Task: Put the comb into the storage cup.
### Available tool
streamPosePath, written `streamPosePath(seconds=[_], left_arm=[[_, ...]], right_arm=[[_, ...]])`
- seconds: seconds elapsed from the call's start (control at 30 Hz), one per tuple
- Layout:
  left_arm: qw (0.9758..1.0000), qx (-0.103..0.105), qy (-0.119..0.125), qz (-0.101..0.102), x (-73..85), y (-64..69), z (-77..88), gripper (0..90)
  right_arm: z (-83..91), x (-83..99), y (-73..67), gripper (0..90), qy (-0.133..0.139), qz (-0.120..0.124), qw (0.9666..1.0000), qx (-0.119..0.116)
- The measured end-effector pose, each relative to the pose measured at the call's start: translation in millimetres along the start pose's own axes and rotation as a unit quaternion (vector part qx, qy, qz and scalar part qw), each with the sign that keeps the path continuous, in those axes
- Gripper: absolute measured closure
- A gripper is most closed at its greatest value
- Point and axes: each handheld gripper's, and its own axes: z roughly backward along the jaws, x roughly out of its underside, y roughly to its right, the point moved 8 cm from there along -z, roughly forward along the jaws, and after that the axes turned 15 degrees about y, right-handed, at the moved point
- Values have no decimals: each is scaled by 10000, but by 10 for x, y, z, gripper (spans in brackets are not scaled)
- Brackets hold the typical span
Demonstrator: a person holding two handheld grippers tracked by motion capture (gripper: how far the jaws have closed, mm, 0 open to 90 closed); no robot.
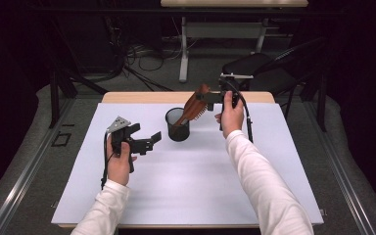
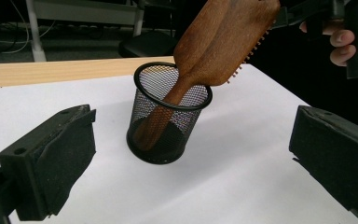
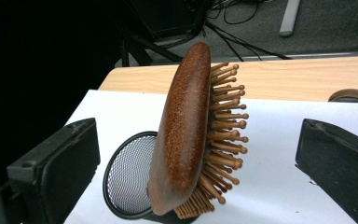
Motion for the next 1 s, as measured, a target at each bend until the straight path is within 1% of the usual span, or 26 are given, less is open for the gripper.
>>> streamPosePath(seconds=[0.1,0.2,0.27,0.33,0.37,0.43,0.47,0.57,0.7,0.8,1.0], left_arm=[[10000,-14,16,11,-10,-13,7,3],[10000,-39,12,25,-17,-31,15,4],[10000,-51,7,33,-21,-43,15,4],[10000,-56,22,48,-25,-45,9,4],[10000,-61,18,42,-24,-46,7,3],[10000,-55,14,39,-21,-44,3,3],[10000,-53,2,27,-18,-44,2,4],[10000,-50,-12,18,-17,-39,8,3],[10000,-58,7,12,-31,-37,23,4],[10000,-60,5,14,-29,-40,22,4],[10000,-38,4,-15,-35,-23,21,4]], right_arm=[[45,-28,-6,0,-14,31,10000,-27],[87,-39,-23,0,-54,145,9999,-59],[117,-35,-42,0,-103,244,9996,-76],[150,-25,-73,0,-168,377,9990,-147],[164,-21,-86,0,-191,491,9984,-190],[196,-6,-119,0,-260,646,9973,-239],[210,1,-135,0,-287,679,9969,-268],[248,4,-184,0,-300,685,9966,-342],[284,-1,-233,0,-279,754,9957,-464],[305,17,-249,0,-312,881,9945,-465],[365,46,-291,0,-326,910,9938,-556]])
